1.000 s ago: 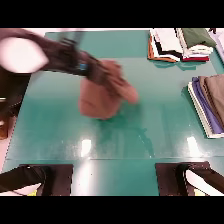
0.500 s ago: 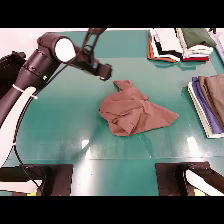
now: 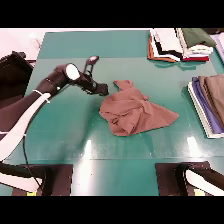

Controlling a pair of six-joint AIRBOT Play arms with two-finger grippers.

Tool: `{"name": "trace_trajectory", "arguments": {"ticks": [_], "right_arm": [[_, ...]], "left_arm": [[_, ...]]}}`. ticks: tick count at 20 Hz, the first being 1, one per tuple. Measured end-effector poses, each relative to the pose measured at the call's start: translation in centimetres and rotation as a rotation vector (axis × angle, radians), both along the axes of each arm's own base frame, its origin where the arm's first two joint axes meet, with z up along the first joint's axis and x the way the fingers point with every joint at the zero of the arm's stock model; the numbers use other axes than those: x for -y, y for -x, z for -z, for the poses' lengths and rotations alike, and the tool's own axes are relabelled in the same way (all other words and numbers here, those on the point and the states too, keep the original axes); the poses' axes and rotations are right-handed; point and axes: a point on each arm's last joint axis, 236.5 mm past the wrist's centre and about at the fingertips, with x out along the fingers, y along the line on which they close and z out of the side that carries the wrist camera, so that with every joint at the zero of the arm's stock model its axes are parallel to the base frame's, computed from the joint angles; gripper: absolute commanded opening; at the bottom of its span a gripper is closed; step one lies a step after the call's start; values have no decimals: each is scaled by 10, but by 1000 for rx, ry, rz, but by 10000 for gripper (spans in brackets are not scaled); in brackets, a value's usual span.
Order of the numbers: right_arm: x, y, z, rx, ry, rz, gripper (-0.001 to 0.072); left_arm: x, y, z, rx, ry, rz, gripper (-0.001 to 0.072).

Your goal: Fold the shirts.

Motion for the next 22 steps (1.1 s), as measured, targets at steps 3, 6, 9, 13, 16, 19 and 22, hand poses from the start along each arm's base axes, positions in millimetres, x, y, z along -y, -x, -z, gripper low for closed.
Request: {"name": "trace_trajectory", "arguments": {"ticks": [3,6,9,13,16,19,22], "right_arm": [[5,0,39,-127,34,1,17],[26,7,97,-289,55,56,17],[62,27,169,-485,33,151,109],[105,80,281,-795,-56,289,532],[107,120,350,-996,-128,334,531],[94,134,393,-1088,-147,329,528],[75,119,411,-1071,-145,300,211]], "left_arm": [[12,6,20,-33,7,16,530],[17,6,26,-37,14,18,29],[21,2,20,-14,19,36,25],[21,-12,-8,42,26,63,25],[21,-18,-22,73,22,84,25],[21,-19,-27,83,17,95,25],[21,-19,-29,85,15,101,25]]}}
